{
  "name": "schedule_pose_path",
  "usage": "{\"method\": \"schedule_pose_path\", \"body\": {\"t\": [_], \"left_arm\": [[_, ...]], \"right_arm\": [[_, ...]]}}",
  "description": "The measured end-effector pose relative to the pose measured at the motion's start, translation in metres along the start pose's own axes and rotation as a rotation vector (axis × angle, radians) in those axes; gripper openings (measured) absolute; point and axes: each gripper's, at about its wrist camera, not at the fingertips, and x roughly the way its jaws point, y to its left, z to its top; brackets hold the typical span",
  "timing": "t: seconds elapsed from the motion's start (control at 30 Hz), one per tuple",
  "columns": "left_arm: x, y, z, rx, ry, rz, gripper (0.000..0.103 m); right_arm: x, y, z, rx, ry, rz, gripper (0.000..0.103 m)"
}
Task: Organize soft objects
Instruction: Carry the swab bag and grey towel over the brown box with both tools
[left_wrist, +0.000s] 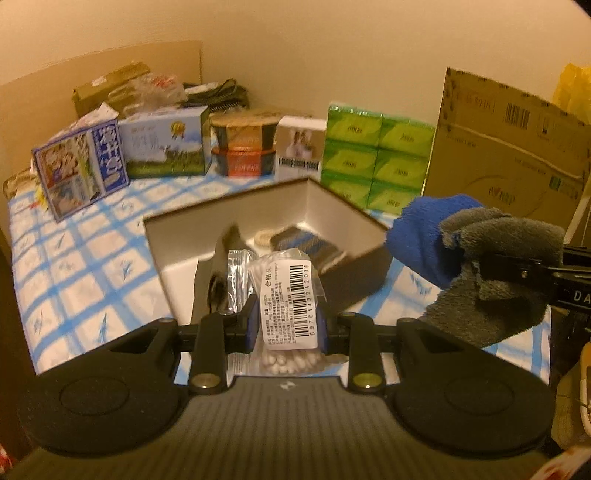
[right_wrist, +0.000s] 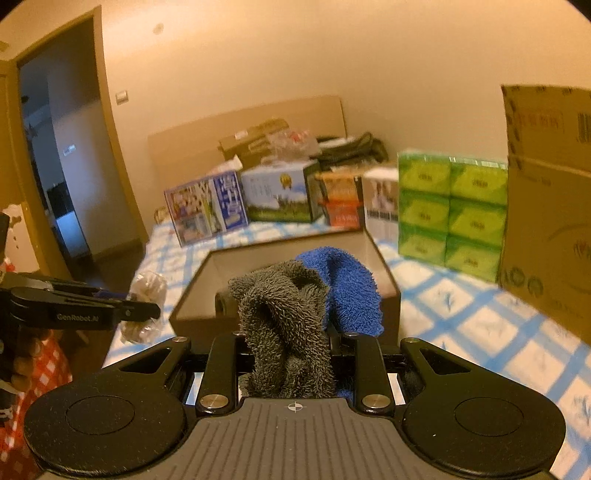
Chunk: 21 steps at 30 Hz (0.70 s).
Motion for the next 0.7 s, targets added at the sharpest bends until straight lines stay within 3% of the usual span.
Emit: {"method": "schedule_pose_path", "body": {"t": [0.3, 0.7], "left_arm": [[0.031, 0.000, 0.042, 0.045, -0.015, -0.033, 0.028], [0.094, 0.016, 0.086, 0.030, 0.045, -0.067, 0.028]], "right_arm": [[0.032, -0.005, 0.049, -0.046, -0.056, 0.032, 0.026], [0.103, -0.026, 0.096, -0.025, -0.020, 0.029, 0.026]]}}
